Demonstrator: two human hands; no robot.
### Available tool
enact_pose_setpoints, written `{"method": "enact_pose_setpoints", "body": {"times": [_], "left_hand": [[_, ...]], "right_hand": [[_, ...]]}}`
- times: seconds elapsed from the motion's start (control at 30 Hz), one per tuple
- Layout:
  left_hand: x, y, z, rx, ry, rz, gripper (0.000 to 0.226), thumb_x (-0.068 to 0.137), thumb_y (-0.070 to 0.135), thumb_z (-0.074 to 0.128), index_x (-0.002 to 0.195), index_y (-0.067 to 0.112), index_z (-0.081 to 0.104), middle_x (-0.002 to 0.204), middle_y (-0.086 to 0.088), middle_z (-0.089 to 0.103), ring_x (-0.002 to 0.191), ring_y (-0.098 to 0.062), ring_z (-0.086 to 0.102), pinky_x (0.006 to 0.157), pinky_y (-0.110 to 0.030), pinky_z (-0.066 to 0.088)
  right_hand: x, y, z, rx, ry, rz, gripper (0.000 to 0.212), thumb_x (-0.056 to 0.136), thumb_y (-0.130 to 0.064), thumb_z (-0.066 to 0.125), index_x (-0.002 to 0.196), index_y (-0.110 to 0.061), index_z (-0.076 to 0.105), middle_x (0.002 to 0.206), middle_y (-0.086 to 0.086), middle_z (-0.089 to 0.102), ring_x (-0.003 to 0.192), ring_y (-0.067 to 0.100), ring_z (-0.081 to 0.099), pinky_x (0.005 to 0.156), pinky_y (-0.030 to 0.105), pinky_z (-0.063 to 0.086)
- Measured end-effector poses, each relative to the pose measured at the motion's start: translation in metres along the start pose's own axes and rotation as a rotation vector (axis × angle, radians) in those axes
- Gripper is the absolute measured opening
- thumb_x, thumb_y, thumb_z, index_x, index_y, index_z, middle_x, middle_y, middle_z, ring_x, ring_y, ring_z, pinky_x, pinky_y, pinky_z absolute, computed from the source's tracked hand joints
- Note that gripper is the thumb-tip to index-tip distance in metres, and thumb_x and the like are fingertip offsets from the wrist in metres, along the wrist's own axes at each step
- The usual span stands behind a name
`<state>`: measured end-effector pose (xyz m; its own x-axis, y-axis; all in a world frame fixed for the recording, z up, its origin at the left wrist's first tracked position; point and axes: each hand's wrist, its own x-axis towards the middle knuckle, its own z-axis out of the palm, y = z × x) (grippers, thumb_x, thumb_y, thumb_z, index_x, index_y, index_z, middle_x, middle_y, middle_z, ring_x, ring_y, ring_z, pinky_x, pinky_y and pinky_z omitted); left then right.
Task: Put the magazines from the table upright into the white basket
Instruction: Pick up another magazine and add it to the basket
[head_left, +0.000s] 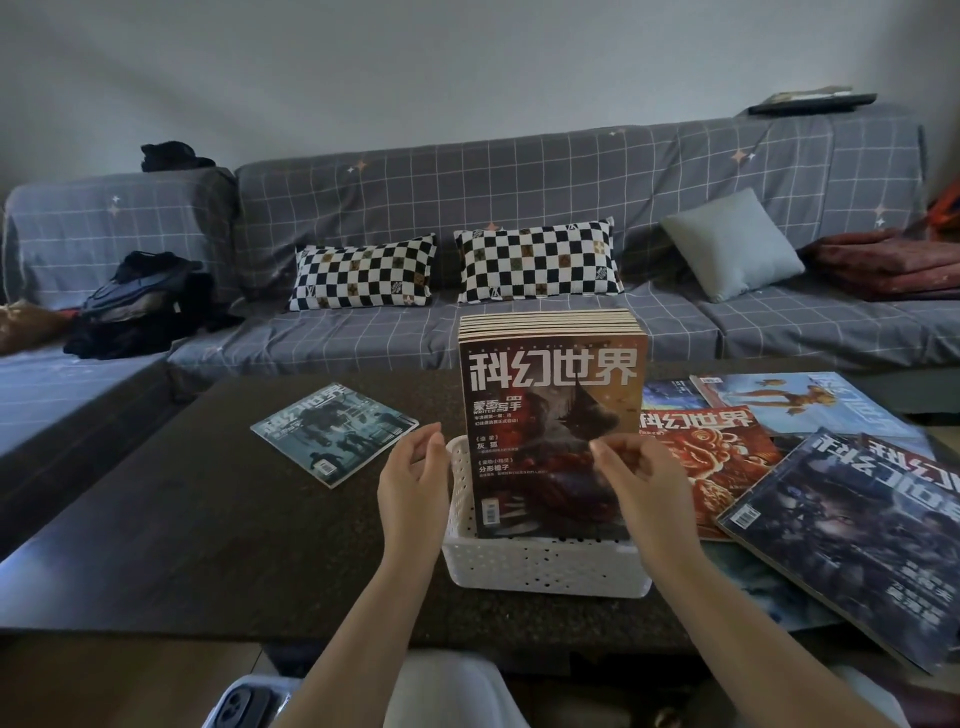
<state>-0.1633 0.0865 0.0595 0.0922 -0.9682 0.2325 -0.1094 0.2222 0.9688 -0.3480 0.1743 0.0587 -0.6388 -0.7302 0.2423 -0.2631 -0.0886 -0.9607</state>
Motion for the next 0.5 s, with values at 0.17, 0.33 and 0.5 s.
{"method": "enact_pose_setpoints", "body": {"times": [0.17, 0.33, 0.5], "left_hand": [[0.012, 0.007, -0.022, -0.039, 0.002, 0.0, 0.02, 0.097, 0.029, 0.052, 0.111, 0.024, 0.065, 0.099, 0.012, 0.069, 0.087, 0.0, 0.067, 0.077, -0.022, 0.05], [0.041, 0.0, -0.053, 0.01, 0.042, -0.029, 0.02, 0.097, 0.029, 0.052, 0.112, 0.022, 0.063, 0.101, 0.006, 0.068, 0.093, -0.007, 0.066, 0.072, -0.021, 0.048], [0.073, -0.025, -0.083, 0.123, 0.095, -0.114, 0.026, 0.097, 0.032, 0.051, 0.116, 0.018, 0.062, 0.102, 0.003, 0.067, 0.091, -0.009, 0.062, 0.063, -0.018, 0.042]], "right_hand": [[-0.008, -0.031, 0.041, 0.086, -0.216, -0.017, 0.008, 0.084, -0.029, 0.066, 0.09, -0.026, 0.064, 0.086, -0.008, 0.071, 0.079, 0.001, 0.067, 0.067, 0.017, 0.054], [-0.011, -0.045, 0.104, 0.098, -0.438, -0.019, 0.006, 0.085, -0.023, 0.066, 0.086, -0.029, 0.064, 0.082, -0.006, 0.072, 0.077, 0.003, 0.068, 0.065, 0.013, 0.053], [0.003, -0.049, 0.177, 0.045, -0.557, 0.012, 0.003, 0.086, -0.022, 0.065, 0.088, -0.025, 0.066, 0.087, 0.001, 0.072, 0.082, 0.013, 0.069, 0.075, 0.028, 0.058]]}}
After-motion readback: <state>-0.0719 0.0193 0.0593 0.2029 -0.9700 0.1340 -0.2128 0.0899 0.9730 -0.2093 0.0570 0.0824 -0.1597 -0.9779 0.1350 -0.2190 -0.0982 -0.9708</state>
